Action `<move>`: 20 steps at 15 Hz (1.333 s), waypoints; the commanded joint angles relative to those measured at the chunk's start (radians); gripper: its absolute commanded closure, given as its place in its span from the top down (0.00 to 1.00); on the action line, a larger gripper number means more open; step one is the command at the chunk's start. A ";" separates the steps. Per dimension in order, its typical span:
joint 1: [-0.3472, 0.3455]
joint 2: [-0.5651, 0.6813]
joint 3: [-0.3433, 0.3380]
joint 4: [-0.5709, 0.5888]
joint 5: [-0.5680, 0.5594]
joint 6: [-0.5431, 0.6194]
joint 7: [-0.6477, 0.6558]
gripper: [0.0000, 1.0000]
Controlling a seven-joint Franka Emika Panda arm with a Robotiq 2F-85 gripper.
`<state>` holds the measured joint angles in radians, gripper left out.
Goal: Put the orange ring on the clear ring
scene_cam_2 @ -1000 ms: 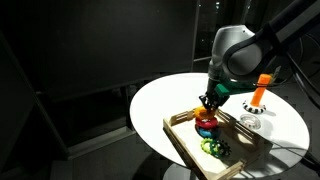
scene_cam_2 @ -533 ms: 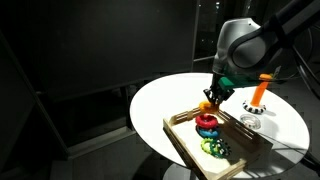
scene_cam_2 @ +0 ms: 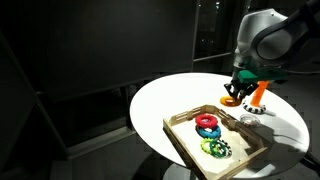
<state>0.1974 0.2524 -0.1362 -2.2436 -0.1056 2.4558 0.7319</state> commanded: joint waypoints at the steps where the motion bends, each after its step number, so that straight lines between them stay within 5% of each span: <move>1: -0.037 -0.088 -0.020 -0.086 -0.087 -0.025 0.113 0.08; 7: -0.098 -0.098 -0.015 -0.159 -0.165 -0.011 0.216 0.08; 20: -0.094 -0.053 -0.024 -0.260 -0.311 0.207 0.397 0.07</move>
<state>0.1067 0.1925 -0.1586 -2.4901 -0.3869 2.6207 1.0898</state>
